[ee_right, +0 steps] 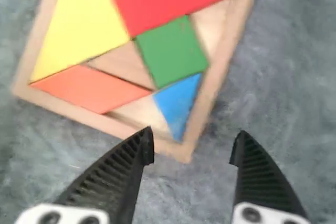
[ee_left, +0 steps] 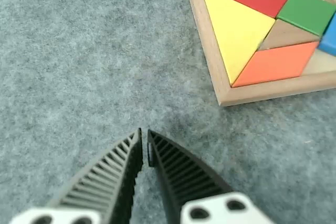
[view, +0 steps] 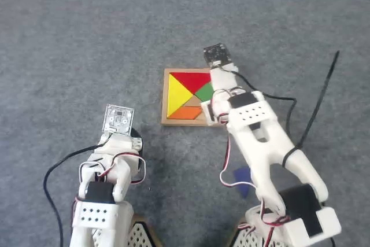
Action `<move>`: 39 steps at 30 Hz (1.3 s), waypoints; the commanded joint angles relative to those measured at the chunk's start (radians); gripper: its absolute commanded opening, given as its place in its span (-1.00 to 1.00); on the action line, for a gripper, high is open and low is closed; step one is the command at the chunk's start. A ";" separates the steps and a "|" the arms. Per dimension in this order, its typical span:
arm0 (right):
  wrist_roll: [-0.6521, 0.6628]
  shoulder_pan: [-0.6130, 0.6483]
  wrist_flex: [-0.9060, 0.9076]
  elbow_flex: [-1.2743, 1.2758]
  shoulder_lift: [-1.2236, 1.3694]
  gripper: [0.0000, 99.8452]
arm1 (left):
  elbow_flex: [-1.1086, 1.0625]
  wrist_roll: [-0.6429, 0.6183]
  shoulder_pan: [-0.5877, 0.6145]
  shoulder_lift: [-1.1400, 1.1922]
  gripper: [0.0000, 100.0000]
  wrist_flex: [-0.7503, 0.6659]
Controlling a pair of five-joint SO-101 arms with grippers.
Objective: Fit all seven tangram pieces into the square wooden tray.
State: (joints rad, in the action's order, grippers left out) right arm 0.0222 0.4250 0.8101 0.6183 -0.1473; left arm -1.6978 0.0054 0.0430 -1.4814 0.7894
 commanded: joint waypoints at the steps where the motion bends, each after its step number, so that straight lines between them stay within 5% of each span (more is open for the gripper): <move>1: 0.014 0.018 -0.031 -0.011 -0.058 -0.49 | 0.008 -0.008 0.005 -0.014 -0.97 0.008; 14: 0.069 0.016 0.025 -0.236 0.329 -0.49 | 0.008 -0.008 0.005 -0.014 -0.97 0.008; 24: -0.028 -0.067 -0.047 -0.298 0.389 -0.61 | 0.008 -0.008 0.005 -0.014 -0.97 0.008; 39: -0.063 -0.119 -0.278 0.101 -0.150 -0.68 | 0.008 -0.008 0.005 -0.014 -0.97 0.008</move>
State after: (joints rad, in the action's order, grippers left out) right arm -0.0238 0.3299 0.5677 0.6935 -0.1458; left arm -1.6978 0.0054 0.0430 -1.4814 0.7894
